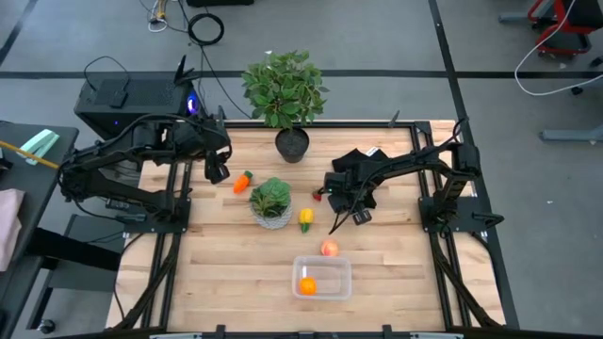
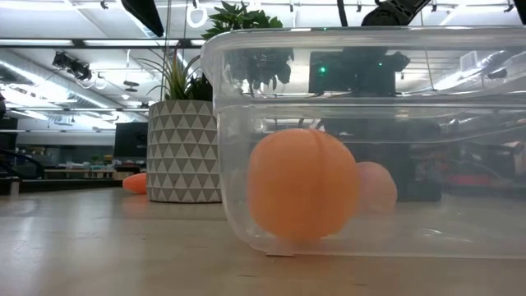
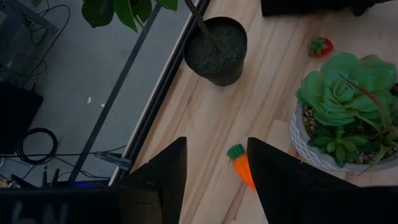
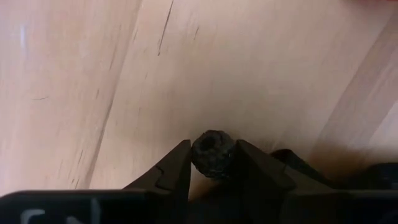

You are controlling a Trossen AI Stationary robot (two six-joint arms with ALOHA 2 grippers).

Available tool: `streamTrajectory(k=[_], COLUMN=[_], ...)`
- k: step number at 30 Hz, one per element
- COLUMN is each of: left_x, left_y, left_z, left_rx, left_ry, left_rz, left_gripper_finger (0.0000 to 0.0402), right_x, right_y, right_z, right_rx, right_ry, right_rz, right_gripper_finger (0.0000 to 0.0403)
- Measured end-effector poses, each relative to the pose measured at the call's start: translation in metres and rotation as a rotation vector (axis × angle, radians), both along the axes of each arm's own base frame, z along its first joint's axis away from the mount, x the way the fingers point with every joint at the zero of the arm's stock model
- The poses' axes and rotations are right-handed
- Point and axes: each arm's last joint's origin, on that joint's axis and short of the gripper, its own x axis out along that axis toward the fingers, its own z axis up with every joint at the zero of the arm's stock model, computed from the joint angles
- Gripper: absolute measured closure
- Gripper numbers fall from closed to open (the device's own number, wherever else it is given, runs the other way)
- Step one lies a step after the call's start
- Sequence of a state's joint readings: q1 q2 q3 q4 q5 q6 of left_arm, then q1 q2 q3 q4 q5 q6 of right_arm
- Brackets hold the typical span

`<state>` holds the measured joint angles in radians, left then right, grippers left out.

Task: Pick and placing Produce into tupperware
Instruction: Put the blackberry in the transparent bin

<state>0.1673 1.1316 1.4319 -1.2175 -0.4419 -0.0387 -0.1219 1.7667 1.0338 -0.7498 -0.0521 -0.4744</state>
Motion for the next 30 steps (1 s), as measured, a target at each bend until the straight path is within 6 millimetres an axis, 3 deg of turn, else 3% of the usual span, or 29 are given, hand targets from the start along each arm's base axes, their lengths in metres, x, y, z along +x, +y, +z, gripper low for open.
streamTrajectory(k=[5,9,14,19,30], left_x=[0.0,0.0,0.0,0.0,0.0], left_y=[0.0,0.0,0.0,0.0,0.0], left_z=[0.0,0.0,0.0,0.0,0.0], left_rx=[0.0,0.0,0.0,-0.001,-0.001], left_ry=[0.0,0.001,0.001,0.002,0.002], left_rz=[-0.001,0.0,0.0,0.0,0.0], left_gripper_finger=[0.0229,0.0228,0.0225,0.0229,0.0227], right_x=[0.01,0.027,0.046,0.052,0.042], right_y=[0.004,0.02,0.052,0.088,0.162], right_z=[0.016,0.041,0.073,0.095,0.113], right_rx=[-0.002,0.045,0.128,0.171,0.284], right_ry=[-0.043,-0.123,-0.234,-0.29,-0.296], right_rz=[0.008,0.001,0.031,0.061,-0.01], right_gripper_finger=[0.0277,0.0275,0.0278,0.0276,0.0276])
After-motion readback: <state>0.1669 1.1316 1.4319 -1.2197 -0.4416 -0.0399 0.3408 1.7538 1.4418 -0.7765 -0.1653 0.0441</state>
